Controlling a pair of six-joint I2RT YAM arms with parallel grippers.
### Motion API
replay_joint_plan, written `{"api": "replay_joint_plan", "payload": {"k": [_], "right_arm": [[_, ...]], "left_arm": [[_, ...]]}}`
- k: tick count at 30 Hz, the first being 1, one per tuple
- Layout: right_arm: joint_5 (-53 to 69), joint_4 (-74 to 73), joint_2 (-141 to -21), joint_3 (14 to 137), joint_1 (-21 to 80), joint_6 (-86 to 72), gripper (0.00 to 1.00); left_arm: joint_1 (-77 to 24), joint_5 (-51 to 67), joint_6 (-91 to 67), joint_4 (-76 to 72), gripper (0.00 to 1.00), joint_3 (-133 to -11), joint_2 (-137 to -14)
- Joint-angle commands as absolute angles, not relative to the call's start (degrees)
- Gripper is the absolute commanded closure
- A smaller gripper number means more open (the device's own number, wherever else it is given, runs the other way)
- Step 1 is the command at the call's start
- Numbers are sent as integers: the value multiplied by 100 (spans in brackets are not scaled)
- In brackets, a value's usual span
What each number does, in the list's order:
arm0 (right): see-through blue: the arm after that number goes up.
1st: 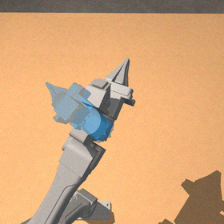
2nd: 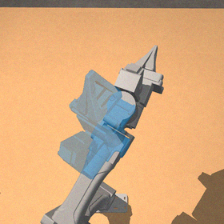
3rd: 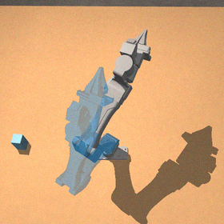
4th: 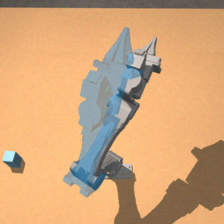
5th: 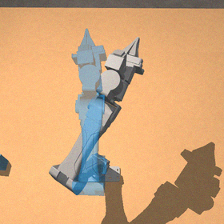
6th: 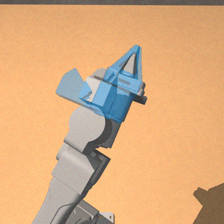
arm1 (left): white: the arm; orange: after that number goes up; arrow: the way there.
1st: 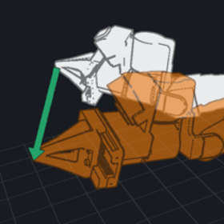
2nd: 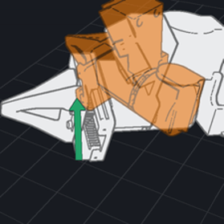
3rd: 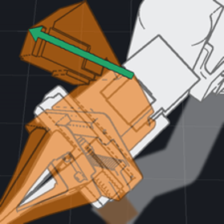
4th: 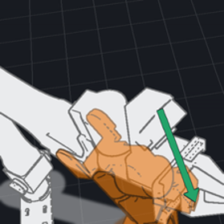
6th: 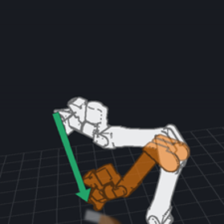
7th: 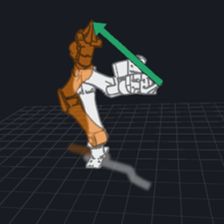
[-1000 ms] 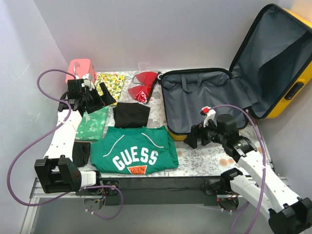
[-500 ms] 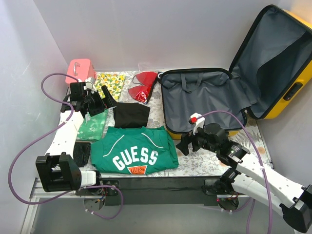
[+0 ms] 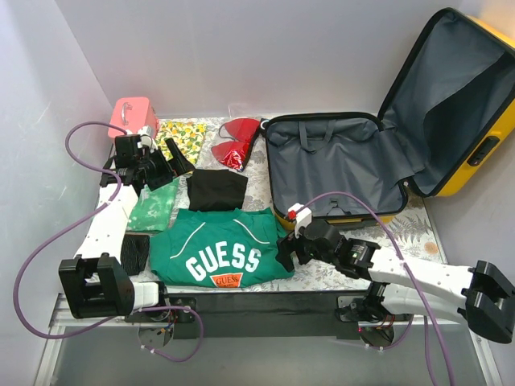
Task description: Pack the luggage
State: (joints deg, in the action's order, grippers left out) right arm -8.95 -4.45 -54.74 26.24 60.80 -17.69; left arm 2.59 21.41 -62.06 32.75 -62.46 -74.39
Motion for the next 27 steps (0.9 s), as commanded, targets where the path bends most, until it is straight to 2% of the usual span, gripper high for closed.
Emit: {"api": "replay_joint_plan", "payload": {"k": [1, 9, 22, 24, 27], "right_arm": [[-1187, 289, -5607, 2470, 6117, -2293, 2], [-1072, 1072, -6205, 2399, 6161, -2557, 2], [-1064, 1177, -6934, 2637, 6152, -2804, 3], [-872, 1318, -7066, 2654, 6108, -2769, 13], [-582, 1520, -7189, 2794, 6108, -2558, 46]], "left_arm": [[264, 2136, -6302, 3138, 2, -6223, -7154], [264, 2118, -6390, 3076, 2, -6082, -7146], [509, 2153, -6898, 3182, 2, -5960, -7119], [825, 2451, -7136, 3182, 2, -5731, -7128], [1343, 2926, -7277, 3365, 2, -5590, -7303]]}}
